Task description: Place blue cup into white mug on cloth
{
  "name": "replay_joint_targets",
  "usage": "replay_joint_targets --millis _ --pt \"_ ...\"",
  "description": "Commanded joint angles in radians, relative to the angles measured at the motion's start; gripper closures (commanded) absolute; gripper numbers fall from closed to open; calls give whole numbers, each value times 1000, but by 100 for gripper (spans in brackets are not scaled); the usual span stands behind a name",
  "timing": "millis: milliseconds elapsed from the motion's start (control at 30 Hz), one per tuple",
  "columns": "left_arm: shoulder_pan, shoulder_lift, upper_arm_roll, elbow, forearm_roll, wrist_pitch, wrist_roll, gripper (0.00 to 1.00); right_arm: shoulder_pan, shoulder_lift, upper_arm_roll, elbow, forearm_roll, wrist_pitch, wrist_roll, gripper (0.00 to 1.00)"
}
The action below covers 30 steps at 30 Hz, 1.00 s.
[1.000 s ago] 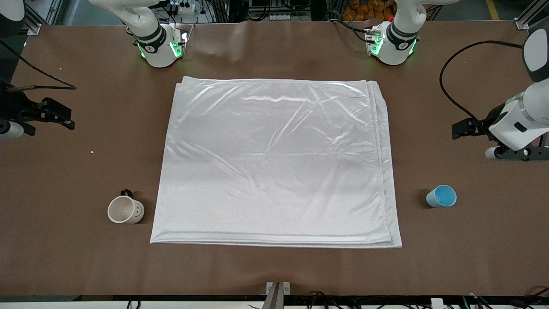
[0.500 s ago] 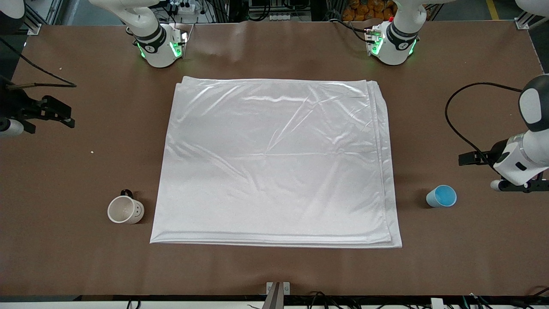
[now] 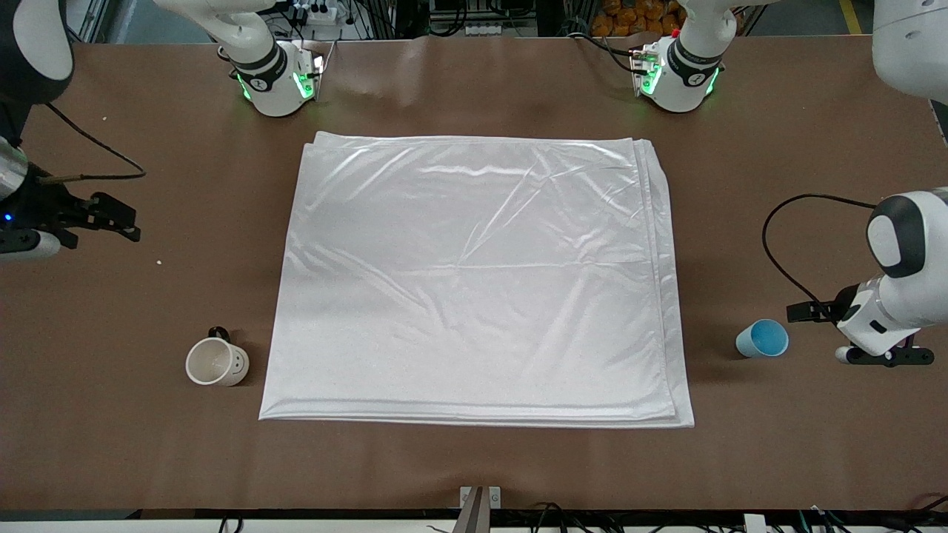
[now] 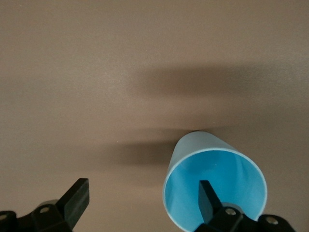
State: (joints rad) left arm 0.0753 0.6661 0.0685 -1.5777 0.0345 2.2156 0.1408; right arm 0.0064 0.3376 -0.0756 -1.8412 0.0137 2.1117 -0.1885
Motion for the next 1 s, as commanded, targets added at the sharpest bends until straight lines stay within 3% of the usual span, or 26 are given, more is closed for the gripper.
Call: replay_joint_targets --millis 0,100,133,267,300,500,967 --pt "6 36 -4 22 18 13 17 0 -6 61 5 -18 11 79 -57 0" --pt "9 44 -6 22 15 38 17 0 -6 90 7 -20 11 115 -62 0" --pt "9 47 -6 22 13 39 14 11 -6 101 7 -20 11 128 -62 0" --pt "9 50 -6 21 8 41 0 92 -5 141 8 -12 26 171 -60 2" --pt "11 50 -6 21 8 41 0 100 -2 150 8 -7 28 172 -60 3" --pt "12 52 -6 21 8 41 0 100 1 207 8 31 31 220 -60 6" --pt "14 38 -6 22 7 41 5 100 -2 271 14 100 32 263 -54 25"
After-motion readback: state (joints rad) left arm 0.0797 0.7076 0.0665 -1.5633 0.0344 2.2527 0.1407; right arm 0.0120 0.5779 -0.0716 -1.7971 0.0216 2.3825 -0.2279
